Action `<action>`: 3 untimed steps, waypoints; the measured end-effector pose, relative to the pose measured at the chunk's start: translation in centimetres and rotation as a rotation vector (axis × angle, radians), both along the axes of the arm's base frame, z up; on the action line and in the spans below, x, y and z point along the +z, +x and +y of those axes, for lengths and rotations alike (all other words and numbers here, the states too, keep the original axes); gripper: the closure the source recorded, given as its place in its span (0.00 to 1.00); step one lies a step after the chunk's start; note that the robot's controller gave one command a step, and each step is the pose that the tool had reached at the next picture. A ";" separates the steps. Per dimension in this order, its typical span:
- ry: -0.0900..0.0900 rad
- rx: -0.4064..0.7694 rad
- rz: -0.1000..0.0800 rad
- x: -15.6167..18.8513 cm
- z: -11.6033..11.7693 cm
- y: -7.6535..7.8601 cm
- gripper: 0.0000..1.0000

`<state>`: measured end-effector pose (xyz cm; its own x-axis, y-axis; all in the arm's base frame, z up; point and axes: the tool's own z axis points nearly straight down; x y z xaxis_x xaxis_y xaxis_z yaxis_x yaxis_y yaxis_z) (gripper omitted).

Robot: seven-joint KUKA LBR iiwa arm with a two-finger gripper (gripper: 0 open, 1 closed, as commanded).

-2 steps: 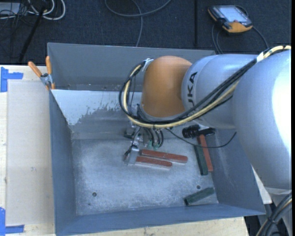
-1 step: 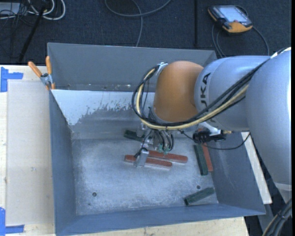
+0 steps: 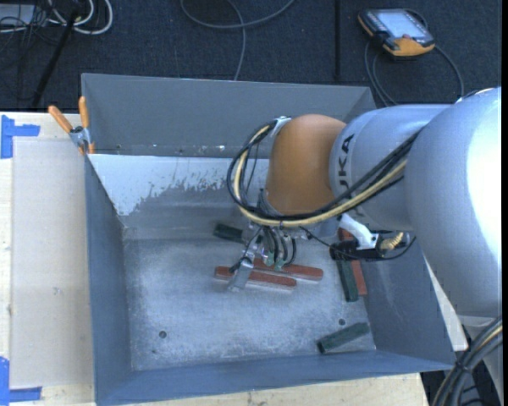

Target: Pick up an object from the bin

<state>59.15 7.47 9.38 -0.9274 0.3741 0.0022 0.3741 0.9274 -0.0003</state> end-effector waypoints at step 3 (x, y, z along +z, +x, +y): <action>-0.001 -0.180 0.000 -1.3 -2.4 -2.1 1.00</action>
Offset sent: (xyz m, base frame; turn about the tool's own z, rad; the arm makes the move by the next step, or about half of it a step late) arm -0.0203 -0.0243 -0.0129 0.1783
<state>57.09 5.03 8.05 -0.8456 0.5338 0.0022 0.5338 0.8456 -0.0013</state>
